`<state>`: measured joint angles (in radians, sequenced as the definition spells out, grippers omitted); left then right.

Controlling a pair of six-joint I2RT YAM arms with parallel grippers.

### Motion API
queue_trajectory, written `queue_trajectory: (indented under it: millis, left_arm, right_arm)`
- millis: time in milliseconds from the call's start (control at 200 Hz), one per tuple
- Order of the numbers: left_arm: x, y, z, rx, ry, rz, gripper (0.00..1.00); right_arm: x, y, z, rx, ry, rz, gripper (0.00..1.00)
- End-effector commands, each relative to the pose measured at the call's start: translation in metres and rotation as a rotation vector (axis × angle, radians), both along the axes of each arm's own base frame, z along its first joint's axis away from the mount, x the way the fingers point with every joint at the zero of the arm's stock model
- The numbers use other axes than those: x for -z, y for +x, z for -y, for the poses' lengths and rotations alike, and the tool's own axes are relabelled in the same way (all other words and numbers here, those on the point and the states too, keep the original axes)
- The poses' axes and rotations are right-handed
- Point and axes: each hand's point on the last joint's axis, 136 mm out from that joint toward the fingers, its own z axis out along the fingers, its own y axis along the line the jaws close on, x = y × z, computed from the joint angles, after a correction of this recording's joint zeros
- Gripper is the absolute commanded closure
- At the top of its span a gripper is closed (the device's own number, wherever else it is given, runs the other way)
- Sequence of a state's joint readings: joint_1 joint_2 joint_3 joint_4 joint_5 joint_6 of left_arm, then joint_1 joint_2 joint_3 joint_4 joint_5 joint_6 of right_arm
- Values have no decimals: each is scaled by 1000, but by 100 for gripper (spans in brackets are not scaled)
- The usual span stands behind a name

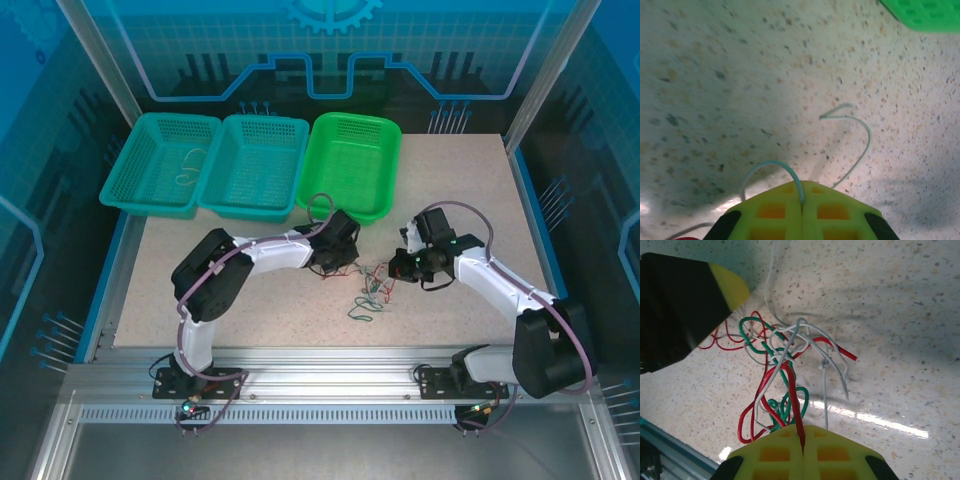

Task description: Untangle the cables

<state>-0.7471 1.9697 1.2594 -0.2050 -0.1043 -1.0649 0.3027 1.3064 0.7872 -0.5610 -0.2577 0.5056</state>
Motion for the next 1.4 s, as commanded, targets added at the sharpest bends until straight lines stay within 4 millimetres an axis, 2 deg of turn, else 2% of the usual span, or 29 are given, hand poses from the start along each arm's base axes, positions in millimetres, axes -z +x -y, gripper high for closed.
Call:
queue_trajectory:
  millis: [0, 230, 375, 505, 685, 930, 1146, 1396]
  left_arm:
    - [-38, 11, -28, -24, 0, 69, 100]
    - [-80, 5, -105, -103, 37, 112, 100]
    - [-106, -5, -146, -164, 54, 155, 100]
    - [-134, -10, -171, -201, 52, 210, 100]
    - [-185, -11, -205, -233, 70, 297, 100]
    - [-250, -21, -269, -353, 81, 423, 100]
    - [-324, -31, -302, -394, 102, 563, 100]
    - [-383, -28, -333, -452, 94, 675, 100]
  right_arm:
    - [3, 2, 28, 112, -102, 5, 100]
    - [15, -1, 95, 387, -197, -5, 100]
    - [19, -8, 120, 466, -285, -32, 100]
    - [26, -15, 135, 534, -337, -63, 100]
    - [31, -18, 143, 584, -358, -86, 100]
    - [30, -18, 155, 651, -391, -84, 100]
    - [34, -16, 154, 641, -381, -102, 100]
    - [48, -19, 153, 678, -325, -161, 100]
